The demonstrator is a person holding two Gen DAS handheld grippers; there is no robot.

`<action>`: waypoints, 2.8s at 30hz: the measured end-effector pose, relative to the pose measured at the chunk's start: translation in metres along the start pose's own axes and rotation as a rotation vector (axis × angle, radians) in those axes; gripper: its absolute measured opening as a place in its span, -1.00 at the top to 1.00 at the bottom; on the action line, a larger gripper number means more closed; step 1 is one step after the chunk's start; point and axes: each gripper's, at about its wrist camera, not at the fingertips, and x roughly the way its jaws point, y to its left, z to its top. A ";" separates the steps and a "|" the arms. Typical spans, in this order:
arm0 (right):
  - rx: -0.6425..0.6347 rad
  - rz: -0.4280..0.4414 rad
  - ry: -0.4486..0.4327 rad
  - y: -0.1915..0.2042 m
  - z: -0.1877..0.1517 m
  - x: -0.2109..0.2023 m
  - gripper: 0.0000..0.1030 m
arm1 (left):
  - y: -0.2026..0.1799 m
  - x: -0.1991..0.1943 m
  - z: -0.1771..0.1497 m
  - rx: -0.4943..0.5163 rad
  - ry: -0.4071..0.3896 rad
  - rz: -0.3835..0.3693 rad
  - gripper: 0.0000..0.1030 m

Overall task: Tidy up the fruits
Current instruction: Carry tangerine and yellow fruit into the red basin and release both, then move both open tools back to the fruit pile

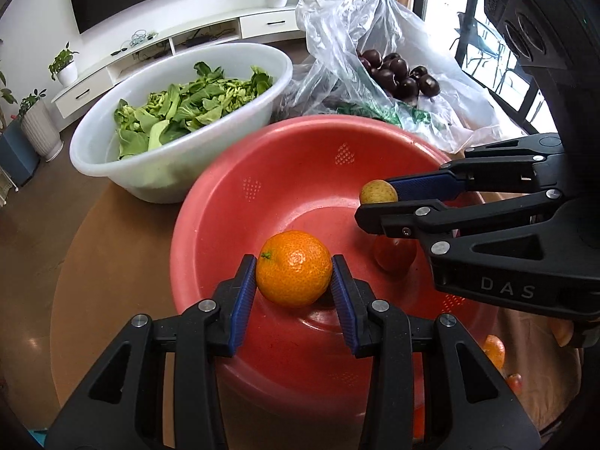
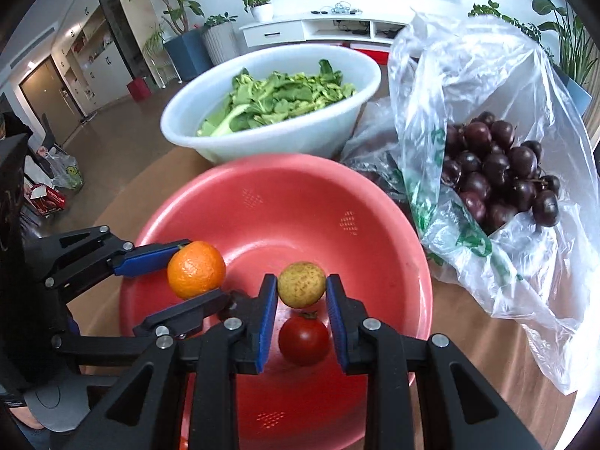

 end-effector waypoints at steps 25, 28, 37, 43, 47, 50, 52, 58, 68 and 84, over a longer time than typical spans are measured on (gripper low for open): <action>-0.016 -0.037 -0.061 0.004 -0.010 -0.020 0.02 | -0.009 -0.027 -0.003 0.045 -0.059 0.055 -0.48; 0.007 -0.021 -0.102 0.002 -0.015 -0.040 -0.17 | -0.013 -0.047 -0.003 0.043 -0.094 0.068 -0.56; 0.092 0.037 -0.196 -0.006 -0.055 -0.103 -0.53 | -0.028 -0.115 -0.026 -0.013 -0.217 0.046 -0.91; 0.165 0.061 -0.221 -0.012 -0.098 -0.128 -0.58 | -0.034 -0.146 -0.065 -0.072 -0.245 0.028 -0.99; 0.204 0.062 -0.225 -0.015 -0.133 -0.142 -0.61 | -0.029 -0.161 -0.099 -0.154 -0.255 0.014 -0.99; 0.246 0.068 -0.218 -0.017 -0.158 -0.145 -0.61 | -0.031 -0.166 -0.124 -0.185 -0.250 0.007 -0.99; 0.261 0.068 -0.203 -0.014 -0.172 -0.144 -0.61 | -0.040 -0.167 -0.141 -0.175 -0.242 0.009 -0.99; 0.227 0.073 -0.187 0.009 -0.203 -0.143 -0.61 | -0.062 -0.160 -0.174 -0.160 -0.173 -0.008 -0.99; 0.207 0.072 -0.165 0.027 -0.220 -0.137 -0.61 | -0.098 -0.129 -0.188 -0.116 -0.073 -0.008 -0.99; 0.218 0.047 -0.194 0.018 -0.226 -0.141 -0.61 | -0.122 -0.117 -0.174 -0.102 -0.067 -0.043 -0.09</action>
